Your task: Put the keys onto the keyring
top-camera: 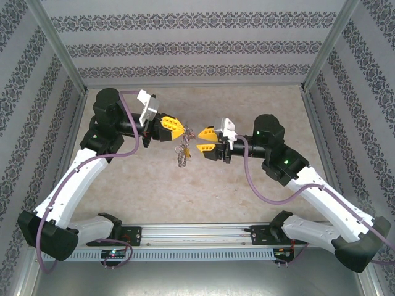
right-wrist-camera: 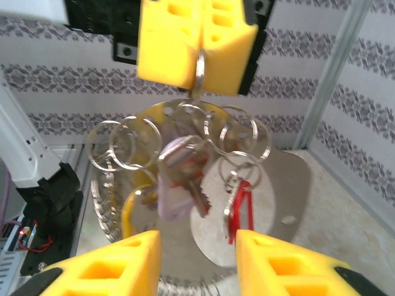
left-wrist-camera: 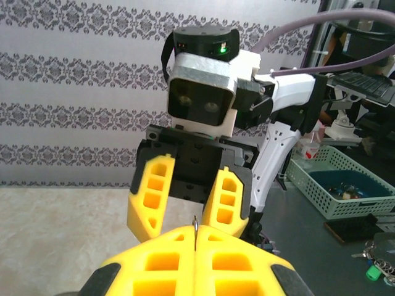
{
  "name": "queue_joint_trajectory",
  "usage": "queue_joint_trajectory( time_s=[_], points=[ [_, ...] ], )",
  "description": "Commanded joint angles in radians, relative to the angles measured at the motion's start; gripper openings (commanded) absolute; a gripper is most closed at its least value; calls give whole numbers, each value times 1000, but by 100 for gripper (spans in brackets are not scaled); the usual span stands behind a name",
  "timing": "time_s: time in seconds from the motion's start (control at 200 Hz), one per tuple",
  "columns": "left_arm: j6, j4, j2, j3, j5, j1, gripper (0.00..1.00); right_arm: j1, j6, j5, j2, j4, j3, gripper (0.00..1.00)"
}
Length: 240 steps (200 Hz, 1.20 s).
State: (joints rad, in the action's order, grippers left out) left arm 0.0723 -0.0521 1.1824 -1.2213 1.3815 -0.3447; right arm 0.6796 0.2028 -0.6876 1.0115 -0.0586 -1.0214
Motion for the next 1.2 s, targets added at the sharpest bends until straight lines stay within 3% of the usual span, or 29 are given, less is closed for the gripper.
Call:
queue_joint_trajectory(
  time_s=[0.0,0.235,0.535,0.784,1.079,1.194],
  points=[
    [54,-114,-4,-2,45,12,0,26,-34,-73,-17,130,31,32],
    [64,-129,-2,3,42,16,0,51,-37,-46,41,141,-2,20],
    [64,-134,-7,11,45,23,0,75,-32,-19,78,156,-31,19],
    [95,-178,-9,25,50,23,0,80,-39,20,105,170,-50,29],
    [103,-188,-13,27,51,25,0,85,-42,42,125,175,-70,28],
    [104,-190,-14,30,51,24,0,85,-34,49,130,170,-74,22]
  ],
)
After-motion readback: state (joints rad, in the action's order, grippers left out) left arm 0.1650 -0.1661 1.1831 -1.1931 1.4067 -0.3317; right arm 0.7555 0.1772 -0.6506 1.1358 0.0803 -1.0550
